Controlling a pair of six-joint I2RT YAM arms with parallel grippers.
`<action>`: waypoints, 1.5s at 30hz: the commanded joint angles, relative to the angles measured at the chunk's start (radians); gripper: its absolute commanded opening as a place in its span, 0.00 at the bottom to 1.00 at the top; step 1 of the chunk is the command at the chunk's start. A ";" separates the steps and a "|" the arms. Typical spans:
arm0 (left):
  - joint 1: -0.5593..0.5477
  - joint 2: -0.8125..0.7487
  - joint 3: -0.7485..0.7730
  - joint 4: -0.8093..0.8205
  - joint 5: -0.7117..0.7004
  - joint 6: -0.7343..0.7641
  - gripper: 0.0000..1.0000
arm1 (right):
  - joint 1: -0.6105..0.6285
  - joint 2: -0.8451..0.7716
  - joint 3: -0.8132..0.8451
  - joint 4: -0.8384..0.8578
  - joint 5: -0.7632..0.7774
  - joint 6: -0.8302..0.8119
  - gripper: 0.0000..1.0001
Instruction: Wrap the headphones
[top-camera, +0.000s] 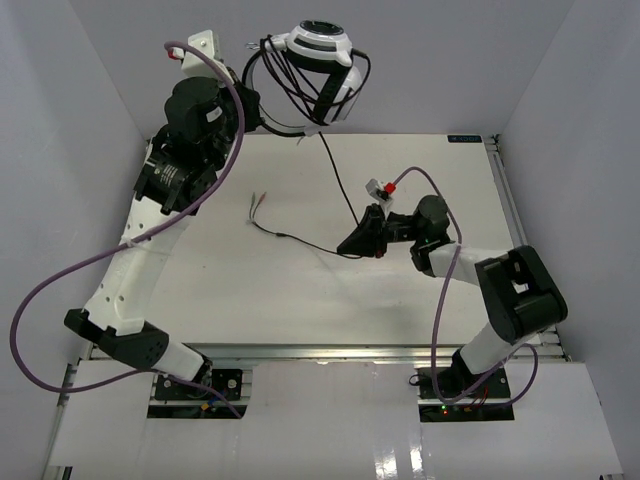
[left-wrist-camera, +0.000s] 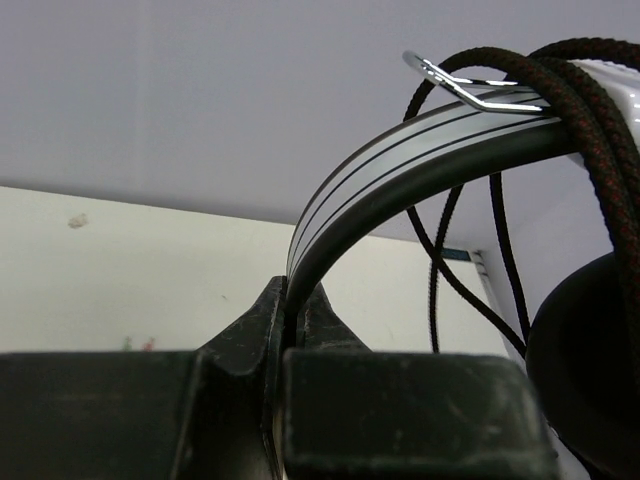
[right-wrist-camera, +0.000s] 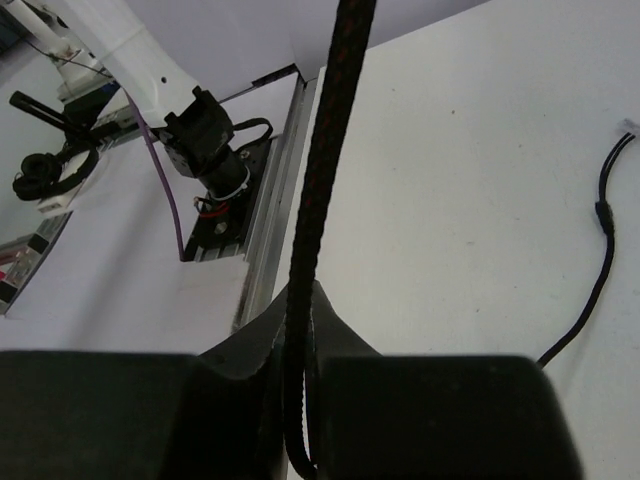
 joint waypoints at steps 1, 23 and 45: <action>0.067 0.008 -0.032 0.128 -0.100 0.002 0.00 | 0.002 -0.195 0.114 -0.670 0.084 -0.502 0.08; 0.059 0.068 -0.589 0.162 0.202 0.199 0.00 | 0.423 -0.447 0.468 -1.330 1.595 -1.884 0.08; -0.119 -0.251 -0.874 0.184 0.675 0.288 0.00 | 0.245 -0.421 0.441 -1.254 1.230 -1.635 0.20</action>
